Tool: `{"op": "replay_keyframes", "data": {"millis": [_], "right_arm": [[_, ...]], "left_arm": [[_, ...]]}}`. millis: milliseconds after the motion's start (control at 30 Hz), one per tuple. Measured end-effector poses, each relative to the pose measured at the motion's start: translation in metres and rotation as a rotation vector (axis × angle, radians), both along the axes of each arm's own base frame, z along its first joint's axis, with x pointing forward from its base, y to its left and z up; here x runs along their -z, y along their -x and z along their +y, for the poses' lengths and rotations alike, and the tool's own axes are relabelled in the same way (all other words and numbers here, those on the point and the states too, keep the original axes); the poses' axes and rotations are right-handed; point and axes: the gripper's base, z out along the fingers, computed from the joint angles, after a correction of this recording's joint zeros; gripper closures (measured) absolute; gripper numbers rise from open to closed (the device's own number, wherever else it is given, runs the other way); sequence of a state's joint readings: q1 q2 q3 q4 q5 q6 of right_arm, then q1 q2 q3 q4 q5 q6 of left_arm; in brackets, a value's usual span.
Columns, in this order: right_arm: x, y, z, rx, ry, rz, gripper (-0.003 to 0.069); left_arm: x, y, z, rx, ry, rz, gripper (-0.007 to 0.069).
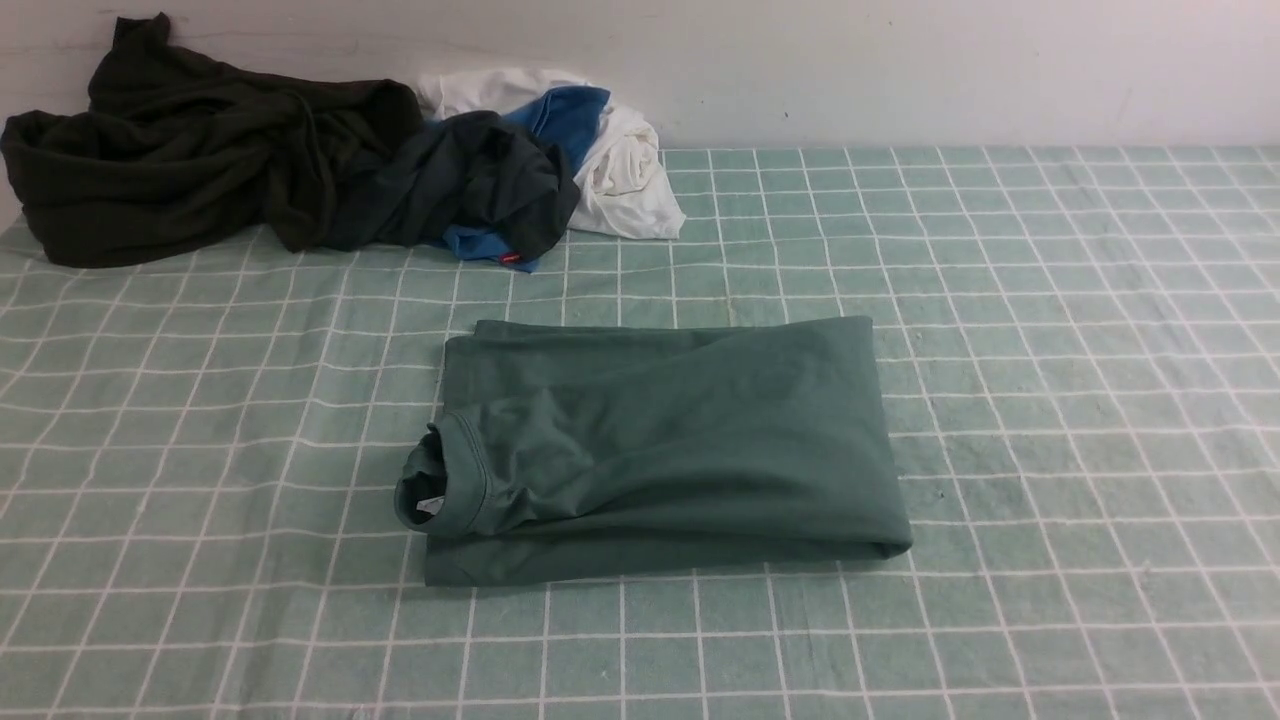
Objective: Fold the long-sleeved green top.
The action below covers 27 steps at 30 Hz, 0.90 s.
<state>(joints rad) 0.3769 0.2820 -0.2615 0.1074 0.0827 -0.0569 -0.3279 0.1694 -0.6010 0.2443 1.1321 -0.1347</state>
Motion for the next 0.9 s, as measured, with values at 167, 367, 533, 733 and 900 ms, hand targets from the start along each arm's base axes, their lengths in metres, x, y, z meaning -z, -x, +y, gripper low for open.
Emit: {"op": "replay_keyframes", "data": {"millis": [167, 367, 533, 733, 900], "right_arm": [[0.041, 0.006, -0.02, 0.24, -0.04, 0.095, 0.0673], [0.088, 0.015, -0.033, 0.451, -0.023, 0.177, 0.0673], [0.1, 0.018, -0.035, 0.472, -0.013, 0.237, 0.0673], [0.102, 0.019, -0.035, 0.472, -0.008, 0.265, 0.0673], [0.102, 0.019, -0.035, 0.473, -0.015, 0.269, 0.0673]], "left_arm": [[0.0, 0.0, 0.0, 0.0, 0.0, 0.0, 0.0627], [0.0, 0.0, 0.0, 0.0, 0.0, 0.0, 0.0627], [0.0, 0.0, 0.0, 0.0, 0.0, 0.001, 0.0627], [0.0, 0.0, 0.0, -0.001, -0.001, 0.005, 0.0627], [0.001, 0.001, 0.0, -0.003, -0.003, 0.012, 0.0627]]}}
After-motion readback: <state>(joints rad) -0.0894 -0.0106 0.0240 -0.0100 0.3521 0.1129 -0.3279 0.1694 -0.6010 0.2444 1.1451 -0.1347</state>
